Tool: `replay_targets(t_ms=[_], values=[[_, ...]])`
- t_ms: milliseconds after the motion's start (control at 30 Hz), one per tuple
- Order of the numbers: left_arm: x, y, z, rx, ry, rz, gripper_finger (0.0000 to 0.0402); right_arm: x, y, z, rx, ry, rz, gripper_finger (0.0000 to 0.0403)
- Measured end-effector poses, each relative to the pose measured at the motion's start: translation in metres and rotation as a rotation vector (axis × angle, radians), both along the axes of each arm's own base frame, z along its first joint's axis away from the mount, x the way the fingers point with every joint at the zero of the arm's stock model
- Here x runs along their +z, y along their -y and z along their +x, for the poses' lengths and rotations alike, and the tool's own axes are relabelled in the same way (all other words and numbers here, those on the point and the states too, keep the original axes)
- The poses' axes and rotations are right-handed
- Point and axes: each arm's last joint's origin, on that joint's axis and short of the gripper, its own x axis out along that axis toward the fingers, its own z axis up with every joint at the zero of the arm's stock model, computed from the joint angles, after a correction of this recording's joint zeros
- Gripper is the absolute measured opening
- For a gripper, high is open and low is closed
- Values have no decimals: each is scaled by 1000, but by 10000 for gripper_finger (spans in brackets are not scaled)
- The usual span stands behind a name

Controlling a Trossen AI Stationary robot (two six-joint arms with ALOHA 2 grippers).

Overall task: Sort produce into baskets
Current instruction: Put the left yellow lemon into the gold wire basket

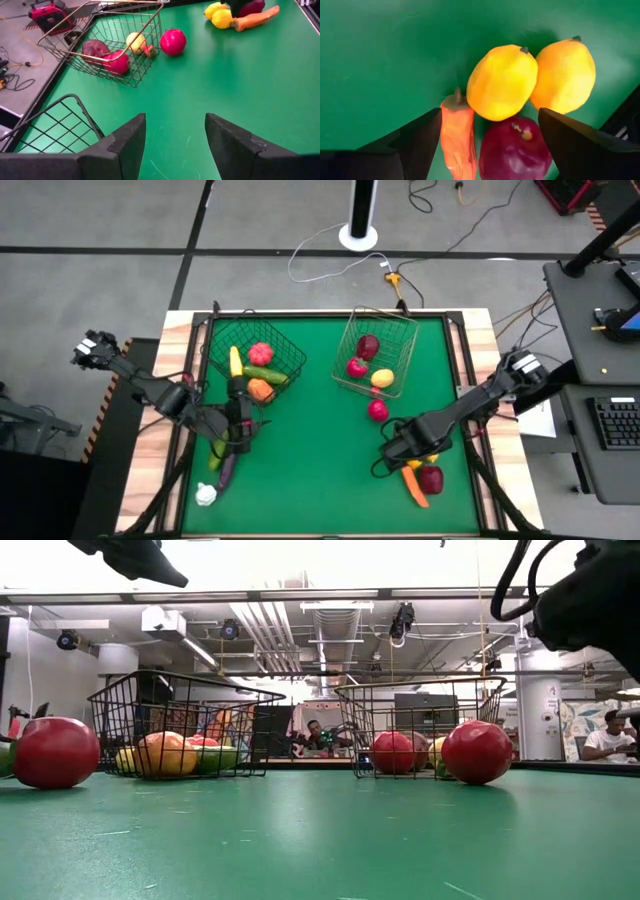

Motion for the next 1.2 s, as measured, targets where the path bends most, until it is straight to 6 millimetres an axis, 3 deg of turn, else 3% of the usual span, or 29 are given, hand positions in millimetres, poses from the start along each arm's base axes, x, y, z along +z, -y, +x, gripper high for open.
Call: replay_targets(t_ms=[267,567,1200], values=[[0,0,0,0,0,0,187,-22,-2,5,37,-64,-33,318],[0,0,0,0,2,-1,187,-39,-4,14,72,-23,-112,310],[0,0,0,5,6,-10,187,-36,-2,15,120,24,-146,154]])
